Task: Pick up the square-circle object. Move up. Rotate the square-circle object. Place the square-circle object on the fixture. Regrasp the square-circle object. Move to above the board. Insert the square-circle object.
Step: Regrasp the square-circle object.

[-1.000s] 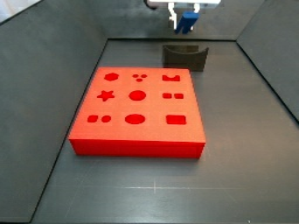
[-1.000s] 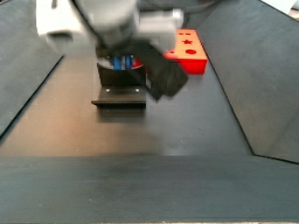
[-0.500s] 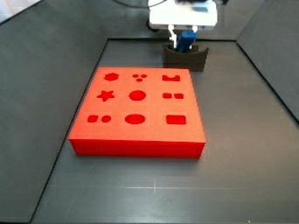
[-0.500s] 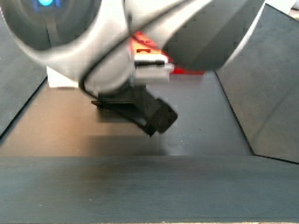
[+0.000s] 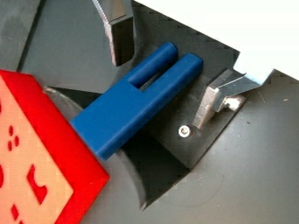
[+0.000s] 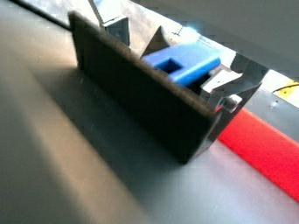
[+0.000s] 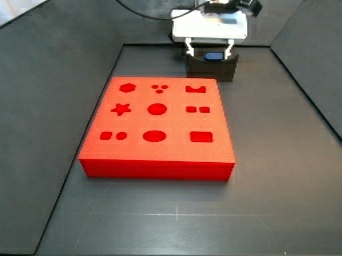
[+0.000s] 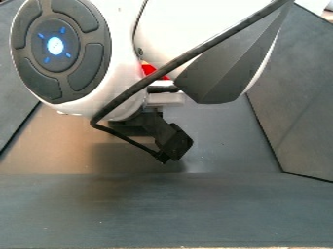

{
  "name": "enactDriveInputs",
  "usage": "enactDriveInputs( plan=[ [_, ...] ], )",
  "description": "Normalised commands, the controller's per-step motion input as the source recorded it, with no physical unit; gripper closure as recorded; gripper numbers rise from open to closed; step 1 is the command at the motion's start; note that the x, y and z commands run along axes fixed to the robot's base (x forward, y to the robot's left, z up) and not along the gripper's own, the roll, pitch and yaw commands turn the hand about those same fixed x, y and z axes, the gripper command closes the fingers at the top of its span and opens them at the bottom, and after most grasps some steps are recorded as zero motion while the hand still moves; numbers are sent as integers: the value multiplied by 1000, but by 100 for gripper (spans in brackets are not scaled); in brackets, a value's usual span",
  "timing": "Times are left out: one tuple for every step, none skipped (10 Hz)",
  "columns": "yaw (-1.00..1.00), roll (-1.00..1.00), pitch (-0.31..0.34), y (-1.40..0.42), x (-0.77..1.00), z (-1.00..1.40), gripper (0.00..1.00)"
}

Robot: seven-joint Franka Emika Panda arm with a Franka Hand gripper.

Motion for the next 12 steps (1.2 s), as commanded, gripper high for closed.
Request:
enactDriveInputs(
  plan=[
    [17,-14,33,3,-7,1000,0],
    [17,-1,39,3,-20,1000,0],
    [8,38,49,-4,-29,1000,0],
    [4,48,56,-4,-32,1000,0],
    [-5,52,68,-2,-39,906,0],
    [-17,51,70,-1,-31,674,0],
    [-25,45,68,-1,-30,494,0],
    [-29,43,65,2,-29,375,0],
    [13,1000,56,-933,-82,1000,0],
    [14,1000,51,-1000,-85,996,0],
    [12,1000,40,-1000,-115,972,0],
    [12,1000,34,-1000,-135,946,0]
  ],
)
